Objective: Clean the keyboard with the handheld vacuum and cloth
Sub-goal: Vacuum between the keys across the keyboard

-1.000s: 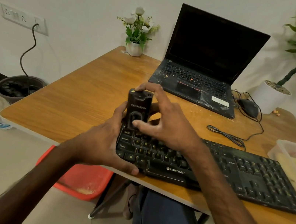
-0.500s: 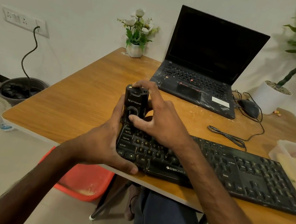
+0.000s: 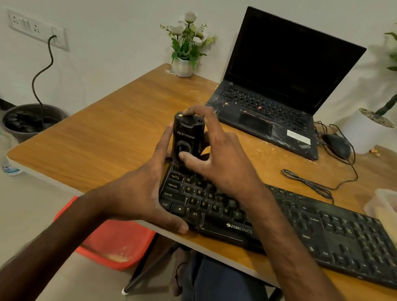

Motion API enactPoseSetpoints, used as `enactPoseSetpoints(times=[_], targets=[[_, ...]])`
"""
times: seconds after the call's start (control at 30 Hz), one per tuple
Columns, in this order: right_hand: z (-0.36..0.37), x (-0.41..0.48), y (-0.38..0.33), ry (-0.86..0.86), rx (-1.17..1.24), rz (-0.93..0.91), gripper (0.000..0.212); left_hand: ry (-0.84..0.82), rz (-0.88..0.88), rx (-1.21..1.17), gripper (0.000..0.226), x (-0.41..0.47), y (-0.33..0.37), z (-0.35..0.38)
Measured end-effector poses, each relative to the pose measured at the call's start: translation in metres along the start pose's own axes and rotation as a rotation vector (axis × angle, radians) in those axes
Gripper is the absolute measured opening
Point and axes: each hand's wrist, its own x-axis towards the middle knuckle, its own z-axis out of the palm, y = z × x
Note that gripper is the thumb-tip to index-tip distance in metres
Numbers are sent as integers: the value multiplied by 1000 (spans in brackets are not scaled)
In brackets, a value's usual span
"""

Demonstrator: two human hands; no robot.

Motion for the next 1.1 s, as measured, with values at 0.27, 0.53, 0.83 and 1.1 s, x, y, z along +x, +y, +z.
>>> enactPoseSetpoints(times=[0.27,0.53,0.83,1.1], targets=[[1,3,1,-34,-65,-42,68,81,-3,314,162,2,2,0],[0,2,3,-16,43,36,69,94,-29,244,165,0,3,-1],[-10,9,1,-83,-171,-28,69,115,-12,134,159,3,-2,-1],[-27,-7,9,-141,-74,77,71,86,-67,132,166,2,-8,-1]])
